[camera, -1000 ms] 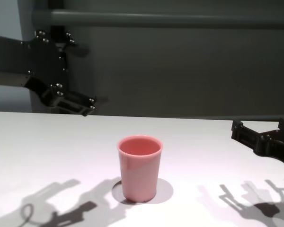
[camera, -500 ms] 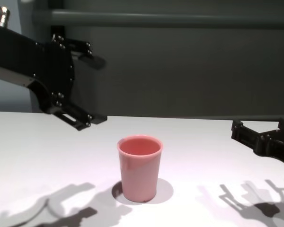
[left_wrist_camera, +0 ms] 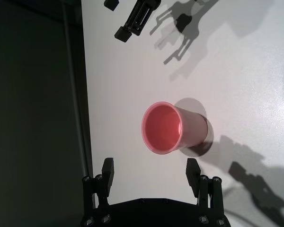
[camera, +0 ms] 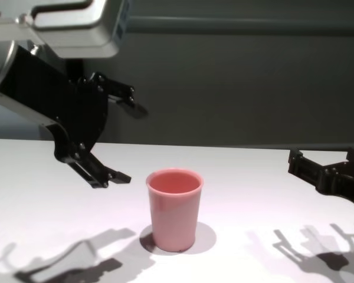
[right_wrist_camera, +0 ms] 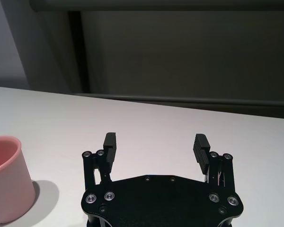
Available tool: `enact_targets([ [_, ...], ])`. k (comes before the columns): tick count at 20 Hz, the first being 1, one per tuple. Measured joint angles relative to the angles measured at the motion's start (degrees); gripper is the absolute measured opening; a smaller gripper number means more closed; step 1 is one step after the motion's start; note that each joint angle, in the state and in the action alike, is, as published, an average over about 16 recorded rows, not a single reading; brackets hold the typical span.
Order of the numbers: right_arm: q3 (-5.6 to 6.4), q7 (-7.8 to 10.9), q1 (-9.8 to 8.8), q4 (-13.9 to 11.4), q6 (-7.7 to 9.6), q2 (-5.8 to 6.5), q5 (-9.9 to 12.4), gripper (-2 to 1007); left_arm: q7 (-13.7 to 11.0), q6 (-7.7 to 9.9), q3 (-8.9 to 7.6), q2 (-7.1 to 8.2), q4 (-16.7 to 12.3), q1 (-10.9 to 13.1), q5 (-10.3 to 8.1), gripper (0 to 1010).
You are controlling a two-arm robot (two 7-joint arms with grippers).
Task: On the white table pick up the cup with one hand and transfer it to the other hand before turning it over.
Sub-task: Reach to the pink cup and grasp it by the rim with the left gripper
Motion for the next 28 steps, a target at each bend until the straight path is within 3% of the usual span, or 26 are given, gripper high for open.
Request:
enact_targets([
  [7, 0.00, 0.00, 0.00, 0.00, 0.00, 0.00, 0.00, 1002, -4.27, -1.76, 5.70, -1.42, 2.76, -5.04, 4.02, 1003],
  [14, 0.00, 0.00, 0.00, 0.00, 0.00, 0.00, 0.00, 1002, -6.97, -3.08, 10.16, -3.06, 5.24, -8.63, 7.24, 1003],
  [21, 0.00, 0.00, 0.00, 0.00, 0.00, 0.00, 0.00, 1002, -8.67, -4.17, 13.35, -4.81, 7.55, -11.36, 9.11, 1003],
  [28, 0.00, 0.00, 0.00, 0.00, 0.00, 0.00, 0.00, 1002, -9.86, -5.45, 15.80, -6.78, 10.29, -13.67, 9.63, 1003],
])
